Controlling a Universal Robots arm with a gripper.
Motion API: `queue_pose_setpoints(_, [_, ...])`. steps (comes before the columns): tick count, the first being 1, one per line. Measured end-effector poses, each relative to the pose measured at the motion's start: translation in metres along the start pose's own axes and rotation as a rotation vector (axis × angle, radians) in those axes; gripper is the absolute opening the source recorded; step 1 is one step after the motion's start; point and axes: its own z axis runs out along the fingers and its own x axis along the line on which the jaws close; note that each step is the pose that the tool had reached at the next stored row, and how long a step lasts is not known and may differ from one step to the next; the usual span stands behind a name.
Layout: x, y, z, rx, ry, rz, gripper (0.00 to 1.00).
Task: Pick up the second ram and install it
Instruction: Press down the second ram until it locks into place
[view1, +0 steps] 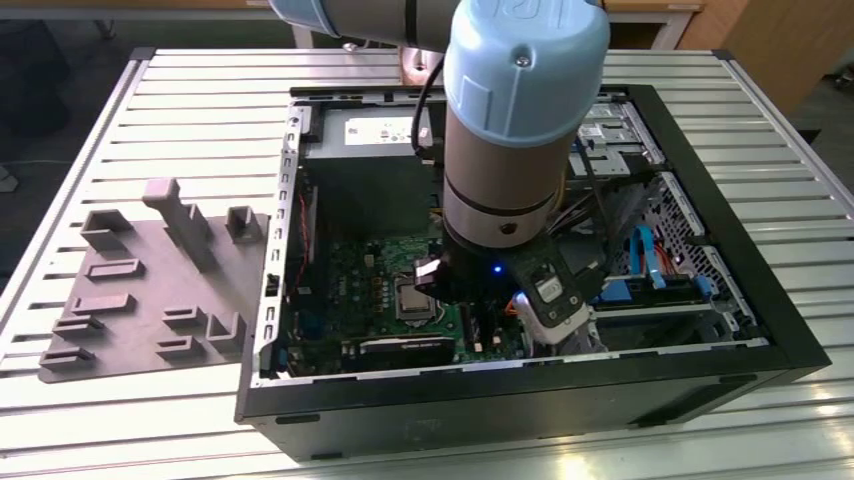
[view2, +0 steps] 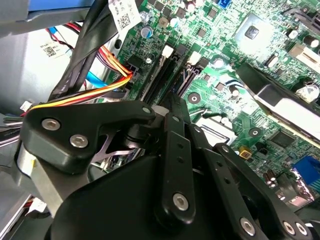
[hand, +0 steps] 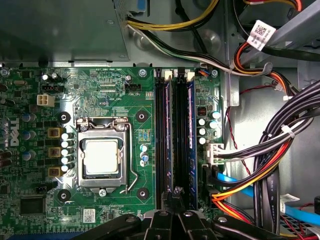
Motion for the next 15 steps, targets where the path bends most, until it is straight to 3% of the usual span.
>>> queue_pose_setpoints(15, [0.0002,-0.0002,0.0033,0.0005,0.0002,0.0,0.11])
